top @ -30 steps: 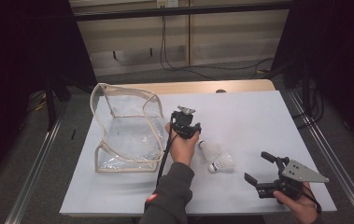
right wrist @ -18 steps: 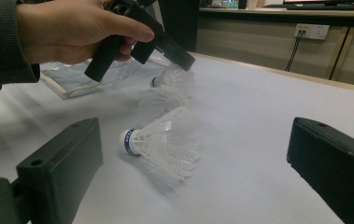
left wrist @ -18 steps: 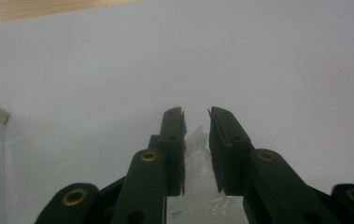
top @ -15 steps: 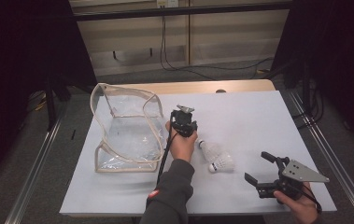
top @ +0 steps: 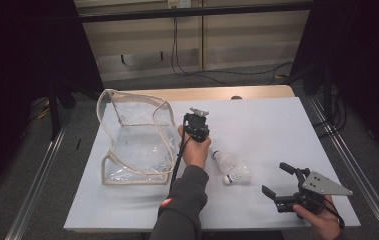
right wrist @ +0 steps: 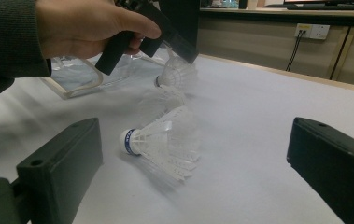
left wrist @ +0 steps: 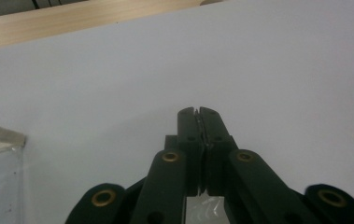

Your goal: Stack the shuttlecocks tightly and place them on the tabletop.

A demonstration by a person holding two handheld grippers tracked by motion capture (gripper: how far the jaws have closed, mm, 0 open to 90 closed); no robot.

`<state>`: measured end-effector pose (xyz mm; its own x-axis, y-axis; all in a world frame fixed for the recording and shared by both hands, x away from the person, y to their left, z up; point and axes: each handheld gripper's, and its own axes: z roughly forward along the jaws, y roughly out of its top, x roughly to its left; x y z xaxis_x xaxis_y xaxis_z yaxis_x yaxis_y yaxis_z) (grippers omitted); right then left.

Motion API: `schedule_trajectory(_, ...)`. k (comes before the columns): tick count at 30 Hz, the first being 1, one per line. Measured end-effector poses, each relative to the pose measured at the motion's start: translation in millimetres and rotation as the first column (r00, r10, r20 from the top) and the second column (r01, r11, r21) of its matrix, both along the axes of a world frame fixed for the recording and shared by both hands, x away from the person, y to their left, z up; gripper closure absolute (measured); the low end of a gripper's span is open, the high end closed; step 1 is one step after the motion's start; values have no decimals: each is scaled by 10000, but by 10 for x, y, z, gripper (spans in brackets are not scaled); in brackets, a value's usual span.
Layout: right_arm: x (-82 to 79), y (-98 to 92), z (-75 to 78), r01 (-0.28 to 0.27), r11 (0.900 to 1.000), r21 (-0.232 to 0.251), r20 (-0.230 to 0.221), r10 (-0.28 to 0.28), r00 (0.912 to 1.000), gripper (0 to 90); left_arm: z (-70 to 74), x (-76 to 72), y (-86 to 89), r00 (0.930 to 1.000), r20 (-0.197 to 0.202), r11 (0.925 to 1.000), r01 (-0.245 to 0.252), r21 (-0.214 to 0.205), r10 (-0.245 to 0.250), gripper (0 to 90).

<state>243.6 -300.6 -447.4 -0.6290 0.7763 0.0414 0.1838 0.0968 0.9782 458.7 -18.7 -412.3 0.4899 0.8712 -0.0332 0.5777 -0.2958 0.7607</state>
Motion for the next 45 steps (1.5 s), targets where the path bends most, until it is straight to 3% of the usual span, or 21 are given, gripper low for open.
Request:
schedule_trajectory(10, 1, -3, -2, 2, 10000, 7, -10, -2, 10000, 26, -6, 56, -62, 9999, 157, 9999, 70, -108, -68, 879)
schedule_trajectory(19, 0, 0, -3, -16, 10000, -5, -31, 16, 10000, 26, -23, 52, -84, 9998, 5, 9990, 199, -391, -199, 818)
schedule_trajectory(28, -1, 0, -2, -12, 10000, -3, -16, 12, 10000, 26, -62, 46, -133, 9992, -212, 9988, 327, -374, -335, 791)
schedule_trajectory(45, -2, 3, -3, -17, 10000, -58, -4, 17, 10000, 26, -43, 32, -128, 9994, -222, 9987, 250, -451, -260, 714)
